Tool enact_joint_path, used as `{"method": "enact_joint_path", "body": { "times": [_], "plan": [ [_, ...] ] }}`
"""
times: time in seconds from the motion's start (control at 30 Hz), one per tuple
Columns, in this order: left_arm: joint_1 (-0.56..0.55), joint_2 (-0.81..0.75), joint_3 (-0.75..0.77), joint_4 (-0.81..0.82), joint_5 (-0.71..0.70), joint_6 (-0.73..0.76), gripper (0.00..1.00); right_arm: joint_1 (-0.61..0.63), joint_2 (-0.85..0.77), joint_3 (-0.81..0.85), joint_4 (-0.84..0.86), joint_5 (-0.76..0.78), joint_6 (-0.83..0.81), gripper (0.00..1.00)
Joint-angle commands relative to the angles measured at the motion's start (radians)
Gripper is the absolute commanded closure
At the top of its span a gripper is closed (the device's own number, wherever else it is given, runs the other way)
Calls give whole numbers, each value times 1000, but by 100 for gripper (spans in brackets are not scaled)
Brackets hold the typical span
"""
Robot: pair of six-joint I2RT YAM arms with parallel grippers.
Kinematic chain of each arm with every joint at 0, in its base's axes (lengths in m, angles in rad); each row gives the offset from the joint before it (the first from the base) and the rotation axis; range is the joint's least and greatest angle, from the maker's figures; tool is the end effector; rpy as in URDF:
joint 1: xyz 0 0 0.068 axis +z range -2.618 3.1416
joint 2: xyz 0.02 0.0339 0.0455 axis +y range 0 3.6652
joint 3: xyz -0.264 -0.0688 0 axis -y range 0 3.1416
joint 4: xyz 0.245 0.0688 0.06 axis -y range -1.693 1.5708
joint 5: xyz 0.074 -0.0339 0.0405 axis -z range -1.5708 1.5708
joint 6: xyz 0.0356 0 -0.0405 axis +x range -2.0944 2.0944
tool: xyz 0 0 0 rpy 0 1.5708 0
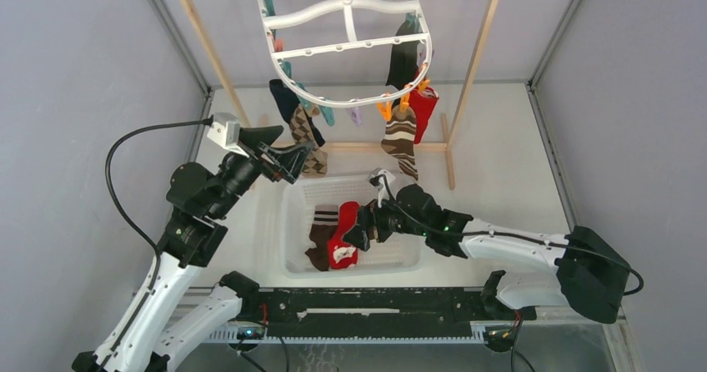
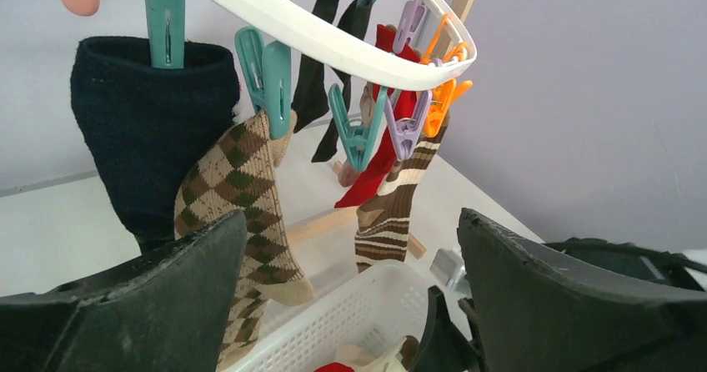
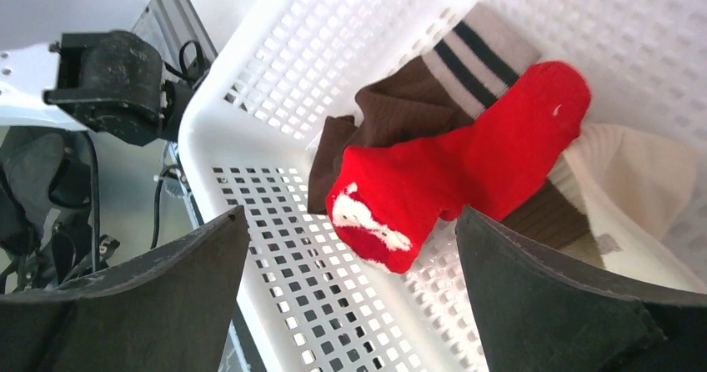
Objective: Remove the socks clipped to the hanger
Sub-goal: Place the sock in the bin, then remove the sock from the hanger.
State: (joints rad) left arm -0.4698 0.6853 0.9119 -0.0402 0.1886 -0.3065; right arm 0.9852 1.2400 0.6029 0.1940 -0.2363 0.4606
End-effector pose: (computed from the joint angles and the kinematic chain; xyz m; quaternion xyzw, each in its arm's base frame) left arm 0.1289 -0.0729 0.4143 0.1241 0.6274 -0.3457 0.6867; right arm 0.1395 0.2255 0.2191 -0.2785 0.7943 0.4258 0.3321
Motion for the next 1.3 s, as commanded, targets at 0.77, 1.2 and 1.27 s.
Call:
{"method": "enact_joint_path", "body": {
  "times": [0.77, 1.2, 1.27],
  "plan": [
    [3, -67, -114, -1, 1, -48, 0, -449, -304, -113, -23, 64, 0, 13],
    [2, -76, -187, -27, -13, -86, 0, -539, -324, -141, 47, 105, -31, 16],
    [0, -83, -203, -27, -8, -97, 0, -553, -313, -141, 73, 93, -35, 19]
  ]
}}
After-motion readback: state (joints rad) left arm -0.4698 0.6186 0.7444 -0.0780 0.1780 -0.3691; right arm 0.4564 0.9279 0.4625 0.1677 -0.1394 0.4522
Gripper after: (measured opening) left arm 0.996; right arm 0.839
